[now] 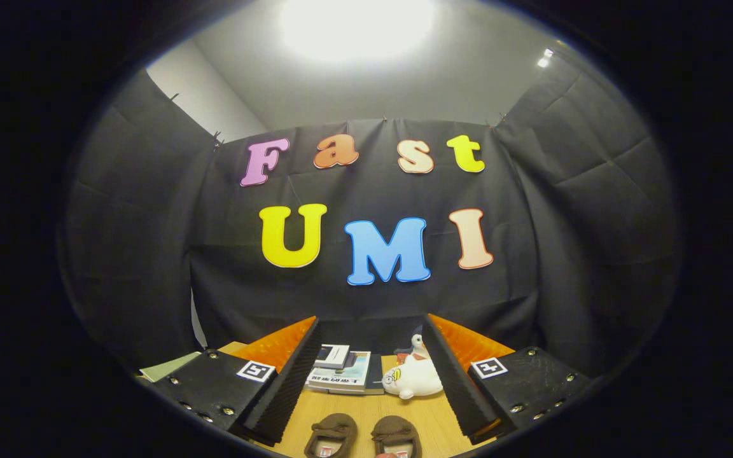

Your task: Open the storage box then place both shoes into the box .Put the left shoe in first, then the right shoe, with the right side of both shoes facing outward in a uniform manner.

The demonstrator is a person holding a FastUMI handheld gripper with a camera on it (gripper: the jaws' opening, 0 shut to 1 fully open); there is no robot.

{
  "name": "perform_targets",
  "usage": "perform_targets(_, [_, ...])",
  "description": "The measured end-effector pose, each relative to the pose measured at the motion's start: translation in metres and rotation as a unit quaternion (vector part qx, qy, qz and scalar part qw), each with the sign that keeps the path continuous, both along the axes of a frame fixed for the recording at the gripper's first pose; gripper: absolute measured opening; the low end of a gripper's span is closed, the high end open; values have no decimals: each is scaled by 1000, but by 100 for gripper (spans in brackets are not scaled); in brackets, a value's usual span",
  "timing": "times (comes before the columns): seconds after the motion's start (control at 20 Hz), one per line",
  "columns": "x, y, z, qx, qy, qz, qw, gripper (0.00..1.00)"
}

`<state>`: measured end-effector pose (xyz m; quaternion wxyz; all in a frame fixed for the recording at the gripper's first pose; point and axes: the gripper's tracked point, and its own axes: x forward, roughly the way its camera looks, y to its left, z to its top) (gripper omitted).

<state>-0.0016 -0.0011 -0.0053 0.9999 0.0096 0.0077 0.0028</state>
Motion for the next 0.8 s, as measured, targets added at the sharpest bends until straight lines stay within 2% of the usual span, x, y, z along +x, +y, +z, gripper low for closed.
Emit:
perform_targets(0.4, [-1,8,-1,3,-1,9,1000,96])
perform_targets(0.8, [-1,32,-14,42,14,43,998,96])
